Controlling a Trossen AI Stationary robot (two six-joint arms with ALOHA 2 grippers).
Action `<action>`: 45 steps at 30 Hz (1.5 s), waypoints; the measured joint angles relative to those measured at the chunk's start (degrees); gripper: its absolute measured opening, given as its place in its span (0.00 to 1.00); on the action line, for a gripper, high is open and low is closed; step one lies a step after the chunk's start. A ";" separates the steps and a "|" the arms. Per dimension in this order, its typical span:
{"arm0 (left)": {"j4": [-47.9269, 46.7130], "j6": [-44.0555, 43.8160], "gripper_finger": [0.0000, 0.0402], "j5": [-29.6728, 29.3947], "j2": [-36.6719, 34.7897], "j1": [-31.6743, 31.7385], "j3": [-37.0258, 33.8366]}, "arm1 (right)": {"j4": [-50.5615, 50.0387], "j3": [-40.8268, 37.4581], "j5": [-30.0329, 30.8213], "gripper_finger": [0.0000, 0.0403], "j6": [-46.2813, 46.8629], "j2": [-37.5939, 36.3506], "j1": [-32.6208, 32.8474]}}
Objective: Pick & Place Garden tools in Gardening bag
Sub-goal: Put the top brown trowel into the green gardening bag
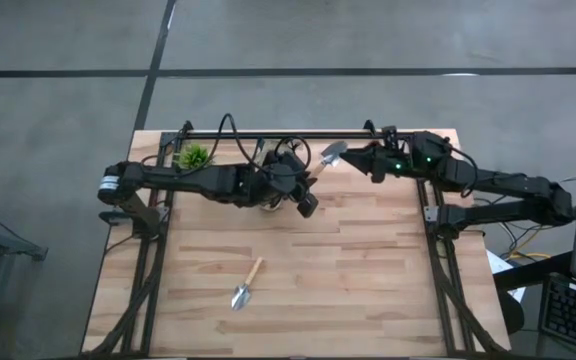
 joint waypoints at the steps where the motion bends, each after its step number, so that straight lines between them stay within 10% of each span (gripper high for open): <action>1: -0.02 0.05 0.17 -0.09 0.00 0.00 0.00 | -0.03 0.21 -0.22 0.51 0.18 0.54 0.02; 20: -0.01 2.91 0.17 -0.12 0.02 -0.20 0.00 | 0.13 3.30 -0.60 0.04 -3.70 3.53 -0.13; 36: -4.68 7.73 0.38 0.11 -6.12 0.51 0.01 | -2.44 3.32 -0.60 0.02 -7.07 3.64 -2.64; 45: -9.85 10.15 0.40 -8.50 -12.74 2.03 0.02 | -4.58 3.49 -1.90 0.02 -25.77 6.43 -3.54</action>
